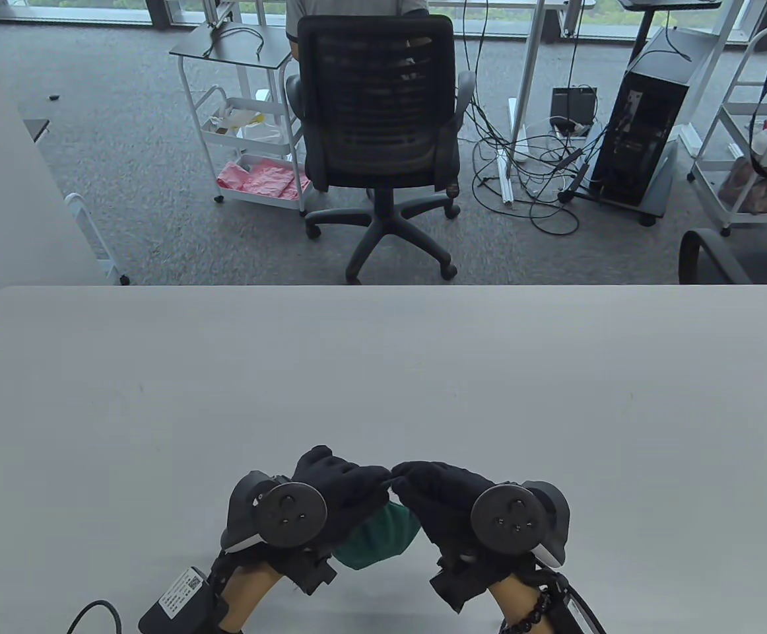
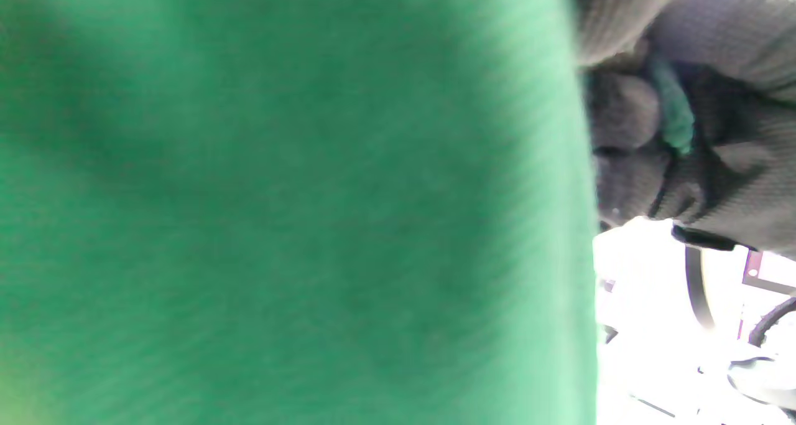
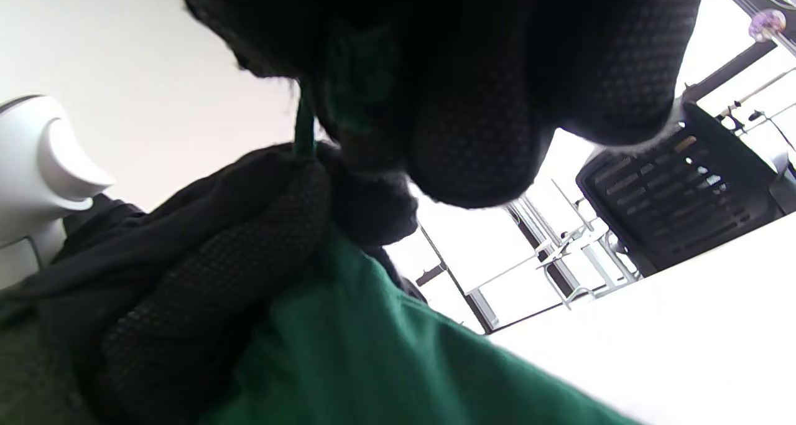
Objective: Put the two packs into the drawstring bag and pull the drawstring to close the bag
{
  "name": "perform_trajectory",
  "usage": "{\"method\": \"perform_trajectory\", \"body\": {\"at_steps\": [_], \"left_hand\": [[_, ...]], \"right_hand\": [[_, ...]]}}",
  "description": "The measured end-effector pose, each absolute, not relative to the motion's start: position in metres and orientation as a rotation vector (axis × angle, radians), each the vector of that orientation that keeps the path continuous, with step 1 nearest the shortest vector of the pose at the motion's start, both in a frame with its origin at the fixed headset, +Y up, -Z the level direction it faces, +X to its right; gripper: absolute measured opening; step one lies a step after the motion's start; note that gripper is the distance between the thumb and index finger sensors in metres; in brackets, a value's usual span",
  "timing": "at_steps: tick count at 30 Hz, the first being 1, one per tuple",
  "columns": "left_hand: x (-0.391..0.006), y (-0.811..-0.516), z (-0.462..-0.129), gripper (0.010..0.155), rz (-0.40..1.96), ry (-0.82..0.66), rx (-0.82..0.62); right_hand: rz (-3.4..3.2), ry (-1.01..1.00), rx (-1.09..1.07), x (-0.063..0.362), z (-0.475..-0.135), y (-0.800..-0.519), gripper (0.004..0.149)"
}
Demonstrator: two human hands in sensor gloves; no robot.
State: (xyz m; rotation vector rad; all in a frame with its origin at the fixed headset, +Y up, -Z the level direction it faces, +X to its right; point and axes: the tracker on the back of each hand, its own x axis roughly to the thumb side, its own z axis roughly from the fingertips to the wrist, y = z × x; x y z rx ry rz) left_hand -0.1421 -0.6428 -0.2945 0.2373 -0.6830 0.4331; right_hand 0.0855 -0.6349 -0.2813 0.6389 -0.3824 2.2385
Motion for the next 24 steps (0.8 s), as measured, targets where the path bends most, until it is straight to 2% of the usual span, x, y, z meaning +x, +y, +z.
{"method": "perform_trajectory", "body": {"at_steps": [8, 24], "left_hand": [[-0.145, -0.644, -0.295, 0.044, 0.335, -0.654, 0.212], [-0.157, -0.647, -0.303, 0.043, 0.282, -0.594, 0.194]], "right_hand": [[2.204, -0.277, 0.622, 0.087, -0.287, -0.643, 0.038], [2.154, -0.186, 0.585, 0.101, -0.296, -0.648, 0.038]]}}
